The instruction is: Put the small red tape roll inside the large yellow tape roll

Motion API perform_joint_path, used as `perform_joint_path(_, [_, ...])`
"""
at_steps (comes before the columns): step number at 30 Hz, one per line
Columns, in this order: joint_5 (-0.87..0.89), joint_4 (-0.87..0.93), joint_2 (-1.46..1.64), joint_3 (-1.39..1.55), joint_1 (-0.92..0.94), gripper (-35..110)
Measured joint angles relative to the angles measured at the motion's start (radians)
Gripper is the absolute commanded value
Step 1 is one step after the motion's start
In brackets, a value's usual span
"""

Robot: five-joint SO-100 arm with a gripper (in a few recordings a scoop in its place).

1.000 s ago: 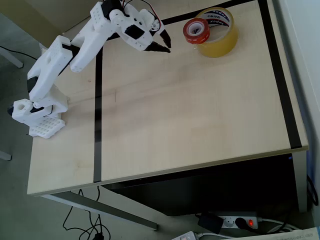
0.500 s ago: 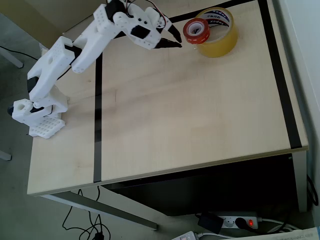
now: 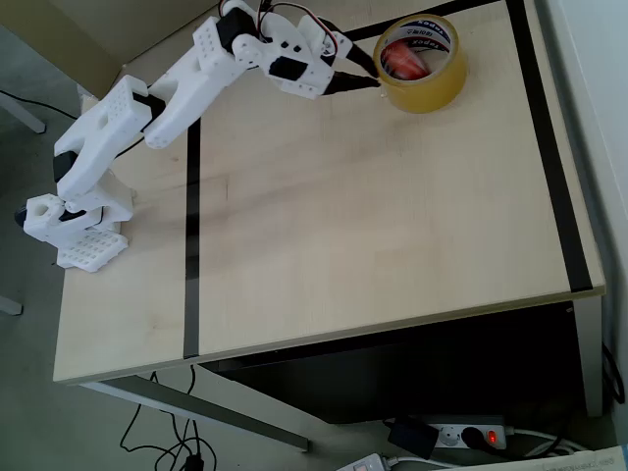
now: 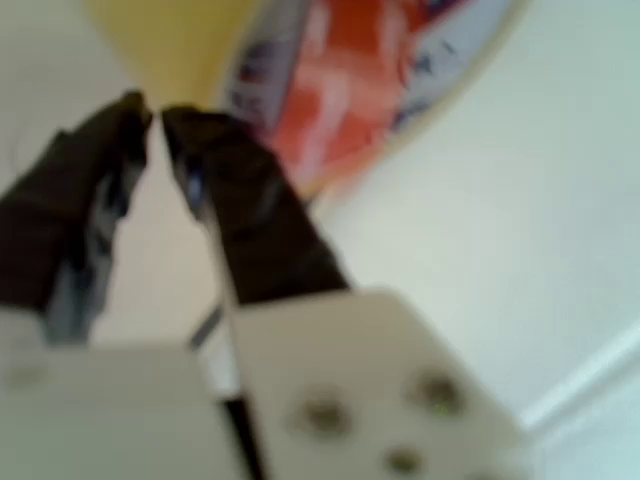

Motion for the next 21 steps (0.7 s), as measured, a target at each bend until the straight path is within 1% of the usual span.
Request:
perform_joint_path(6, [0.002, -0.092, -0.023, 0.000, 0.026, 0])
perform_joint_path(16, [0.002, -0.098, -0.026, 0.002, 0.026, 0])
perform_joint_path(18, [0.002, -0.081, -0.026, -0.003, 0.026, 0])
perform_joint_path(21, [0.002, 0.025, -0.040, -0.095, 0.011, 0])
